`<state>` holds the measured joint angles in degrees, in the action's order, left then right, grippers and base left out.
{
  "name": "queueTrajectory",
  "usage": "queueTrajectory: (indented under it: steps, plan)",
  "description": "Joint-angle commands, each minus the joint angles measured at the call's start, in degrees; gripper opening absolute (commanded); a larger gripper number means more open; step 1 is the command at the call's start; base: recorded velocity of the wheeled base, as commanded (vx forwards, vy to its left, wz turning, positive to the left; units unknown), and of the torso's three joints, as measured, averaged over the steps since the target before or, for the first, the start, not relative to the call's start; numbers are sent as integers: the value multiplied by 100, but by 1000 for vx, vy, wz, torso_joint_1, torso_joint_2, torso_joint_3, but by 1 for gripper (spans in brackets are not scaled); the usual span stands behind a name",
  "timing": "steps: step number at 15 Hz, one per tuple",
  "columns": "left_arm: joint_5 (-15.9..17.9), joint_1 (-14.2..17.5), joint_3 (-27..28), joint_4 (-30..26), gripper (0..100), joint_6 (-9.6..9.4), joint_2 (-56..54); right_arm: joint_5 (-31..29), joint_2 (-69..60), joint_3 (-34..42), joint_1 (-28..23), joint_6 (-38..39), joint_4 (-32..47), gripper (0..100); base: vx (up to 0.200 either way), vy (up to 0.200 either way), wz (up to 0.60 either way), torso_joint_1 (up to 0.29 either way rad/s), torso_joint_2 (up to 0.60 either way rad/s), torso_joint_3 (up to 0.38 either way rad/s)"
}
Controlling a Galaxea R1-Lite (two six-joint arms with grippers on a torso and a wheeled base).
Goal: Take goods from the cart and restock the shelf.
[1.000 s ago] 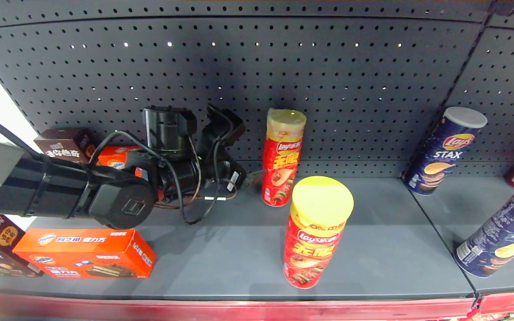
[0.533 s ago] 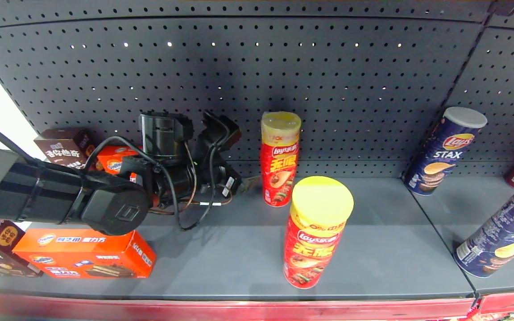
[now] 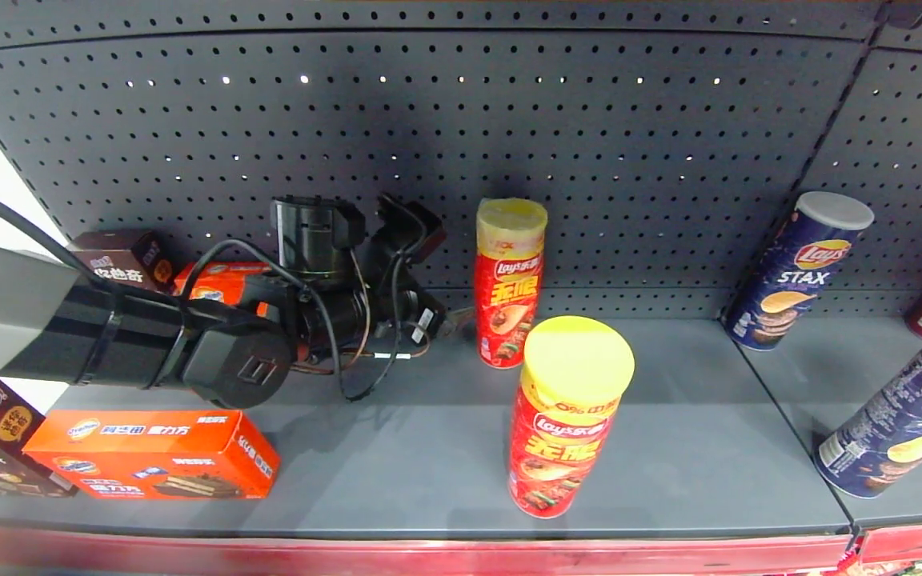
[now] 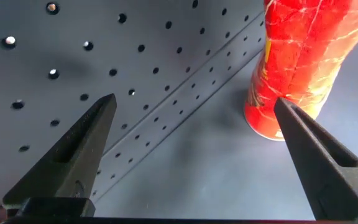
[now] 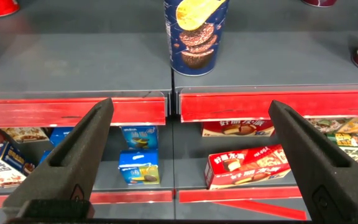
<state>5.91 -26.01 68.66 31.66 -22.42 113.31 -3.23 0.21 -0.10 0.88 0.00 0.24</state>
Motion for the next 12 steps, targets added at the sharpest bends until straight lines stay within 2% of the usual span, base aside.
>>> queueTrajectory:
  steps: [1, 12]
  plan:
    - [-2, -26, 69, 7, 100, 1, 156, -2, 6, 1, 0, 0, 2, 100, 0, 0, 0, 0, 0, 0]
    - [-11, -185, 245, -2, 100, -8, 350, -2, 6, 1, 0, 0, 2, 100, 0, 0, 0, 0, 0, 0]
